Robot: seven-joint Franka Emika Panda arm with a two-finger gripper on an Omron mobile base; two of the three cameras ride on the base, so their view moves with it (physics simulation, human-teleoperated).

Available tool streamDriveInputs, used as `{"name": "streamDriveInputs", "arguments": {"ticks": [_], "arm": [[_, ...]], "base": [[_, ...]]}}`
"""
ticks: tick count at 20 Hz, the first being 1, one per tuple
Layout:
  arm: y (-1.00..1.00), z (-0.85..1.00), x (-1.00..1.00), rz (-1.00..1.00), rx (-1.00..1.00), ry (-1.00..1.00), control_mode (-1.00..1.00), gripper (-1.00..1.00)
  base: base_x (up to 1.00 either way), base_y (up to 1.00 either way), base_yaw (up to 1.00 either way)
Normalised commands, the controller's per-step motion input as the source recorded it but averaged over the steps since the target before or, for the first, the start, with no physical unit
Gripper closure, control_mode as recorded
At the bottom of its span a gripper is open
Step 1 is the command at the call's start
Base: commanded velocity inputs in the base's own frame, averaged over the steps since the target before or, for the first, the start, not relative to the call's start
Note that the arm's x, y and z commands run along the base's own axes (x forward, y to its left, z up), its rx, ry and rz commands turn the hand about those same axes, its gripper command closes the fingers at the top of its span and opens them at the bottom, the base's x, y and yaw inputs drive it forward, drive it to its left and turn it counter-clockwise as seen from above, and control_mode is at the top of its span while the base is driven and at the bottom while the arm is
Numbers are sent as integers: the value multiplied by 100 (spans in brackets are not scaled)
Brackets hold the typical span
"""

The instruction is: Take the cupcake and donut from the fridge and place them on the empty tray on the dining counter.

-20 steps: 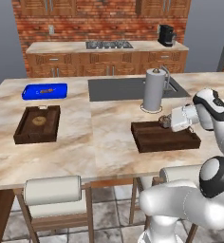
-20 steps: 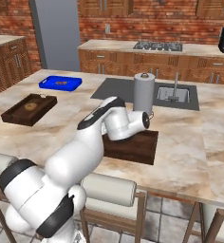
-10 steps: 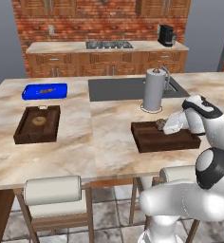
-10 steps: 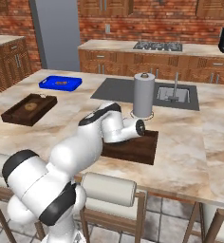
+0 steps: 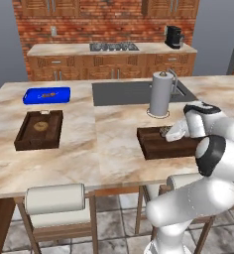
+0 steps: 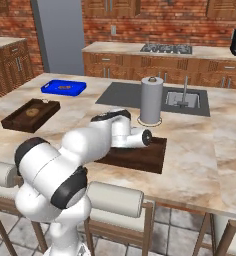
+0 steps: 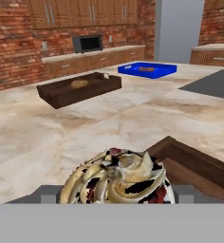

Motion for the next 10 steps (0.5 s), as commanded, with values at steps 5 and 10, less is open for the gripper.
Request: {"name": "streamDriveInputs", "arguments": {"ticks": [5, 10], "arm": [[-9, -28, 47, -2, 0, 0, -100, 100], [-23, -38, 43, -1, 0, 0, -100, 100]], "base": [[0, 0, 0], [0, 0, 0]]}}
